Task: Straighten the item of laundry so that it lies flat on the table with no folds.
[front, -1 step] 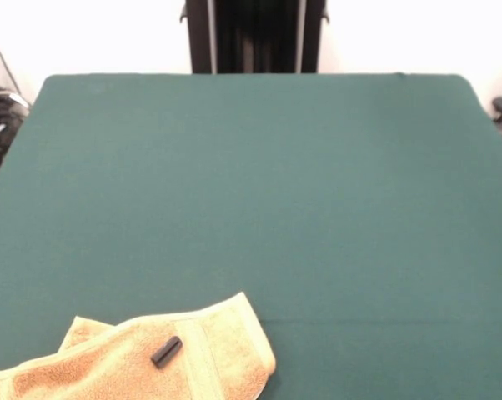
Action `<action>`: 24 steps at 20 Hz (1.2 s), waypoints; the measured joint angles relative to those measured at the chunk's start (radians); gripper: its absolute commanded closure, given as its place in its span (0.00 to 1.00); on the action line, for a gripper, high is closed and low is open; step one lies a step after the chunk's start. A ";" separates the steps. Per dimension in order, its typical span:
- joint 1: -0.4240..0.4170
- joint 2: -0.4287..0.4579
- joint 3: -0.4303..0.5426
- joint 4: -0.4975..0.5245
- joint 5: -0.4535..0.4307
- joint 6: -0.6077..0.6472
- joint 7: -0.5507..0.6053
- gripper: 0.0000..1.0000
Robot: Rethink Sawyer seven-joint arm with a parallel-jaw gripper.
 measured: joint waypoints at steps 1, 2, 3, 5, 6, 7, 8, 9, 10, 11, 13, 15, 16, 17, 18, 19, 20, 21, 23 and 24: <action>0.000 0.000 0.000 0.000 0.000 0.000 0.000 1.00; 0.000 0.000 0.001 0.000 0.002 0.000 0.000 1.00; 0.000 0.001 0.001 -0.001 0.004 0.000 0.000 1.00; 0.000 0.001 0.003 -0.002 0.008 -0.001 0.000 1.00; 0.000 0.002 0.005 -0.002 0.011 -0.004 0.000 1.00; 0.000 0.002 0.006 -0.003 0.014 -0.007 0.000 1.00; -0.001 0.002 0.010 -0.004 0.020 -0.013 0.000 1.00; -0.001 0.003 0.012 -0.005 0.024 -0.018 0.000 1.00; -0.001 0.004 0.019 -0.006 0.033 -0.029 0.000 1.00; -0.001 0.004 0.022 -0.007 0.036 -0.035 0.000 1.00; -0.002 0.006 0.031 -0.010 0.050 -0.055 0.000 1.00; -0.003 0.007 0.039 -0.012 0.063 -0.076 0.000 1.00; -0.004 0.007 0.041 -0.012 0.068 -0.082 0.000 1.00; -0.005 0.007 0.045 -0.013 0.073 -0.089 0.000 1.00; -0.006 0.008 0.050 -0.015 0.079 -0.096 0.000 1.00; -0.006 0.009 0.053 -0.016 0.083 -0.099 0.000 1.00; -0.007 0.010 0.056 -0.016 0.087 -0.102 0.000 1.00; -0.007 0.011 0.059 -0.017 0.091 -0.105 0.000 1.00; -0.008 0.012 0.061 -0.017 0.093 -0.106 0.000 1.00; -0.008 0.013 0.063 -0.017 0.093 -0.106 0.000 1.00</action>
